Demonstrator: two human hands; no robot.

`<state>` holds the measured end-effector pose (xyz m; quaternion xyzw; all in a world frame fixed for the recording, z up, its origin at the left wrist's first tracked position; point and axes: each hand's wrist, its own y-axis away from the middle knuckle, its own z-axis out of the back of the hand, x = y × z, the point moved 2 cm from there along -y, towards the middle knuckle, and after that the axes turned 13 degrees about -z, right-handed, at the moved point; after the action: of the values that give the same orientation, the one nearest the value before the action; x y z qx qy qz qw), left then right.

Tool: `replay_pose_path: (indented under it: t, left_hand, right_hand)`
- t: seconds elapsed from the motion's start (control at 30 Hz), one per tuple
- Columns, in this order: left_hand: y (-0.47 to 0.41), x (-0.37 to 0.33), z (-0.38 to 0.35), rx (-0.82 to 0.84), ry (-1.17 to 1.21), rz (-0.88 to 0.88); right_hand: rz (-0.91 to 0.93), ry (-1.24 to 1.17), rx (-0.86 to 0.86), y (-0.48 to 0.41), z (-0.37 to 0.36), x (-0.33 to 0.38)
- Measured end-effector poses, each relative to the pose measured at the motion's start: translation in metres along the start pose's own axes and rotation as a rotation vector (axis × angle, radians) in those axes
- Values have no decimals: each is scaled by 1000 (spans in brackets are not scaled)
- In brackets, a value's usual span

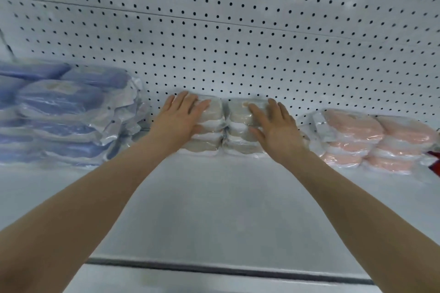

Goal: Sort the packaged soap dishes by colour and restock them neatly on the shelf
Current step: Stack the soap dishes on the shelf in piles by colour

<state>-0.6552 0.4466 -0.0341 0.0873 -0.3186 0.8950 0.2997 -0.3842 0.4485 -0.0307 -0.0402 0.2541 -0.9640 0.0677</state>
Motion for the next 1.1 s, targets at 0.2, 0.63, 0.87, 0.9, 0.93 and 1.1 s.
replay_pose_path:
  t: [0.2, 0.63, 0.87, 0.9, 0.93, 1.1]
  left_hand:
    - [-13, -6, -15, -76, 36, -55]
    - [-15, -6, -11, 13, -56, -91]
    - [-16, -7, -12, 29, -74, -68]
    - [-16, -8, -10, 28, -68, -70]
    - [-16, -8, -6, 27, -57, -72]
    - [-8, -13, 22, 20, -5, -54]
  right_hand:
    - [-79, -318, 3, 0, -8, 1]
    - [27, 41, -128, -4, -12, 10]
    - [34, 55, -66, -8, -15, 13]
    - [37, 60, -52, -9, -13, 13]
    - [47, 71, -43, -9, -10, 14]
    - [107, 124, -47, -11, 10, 13]
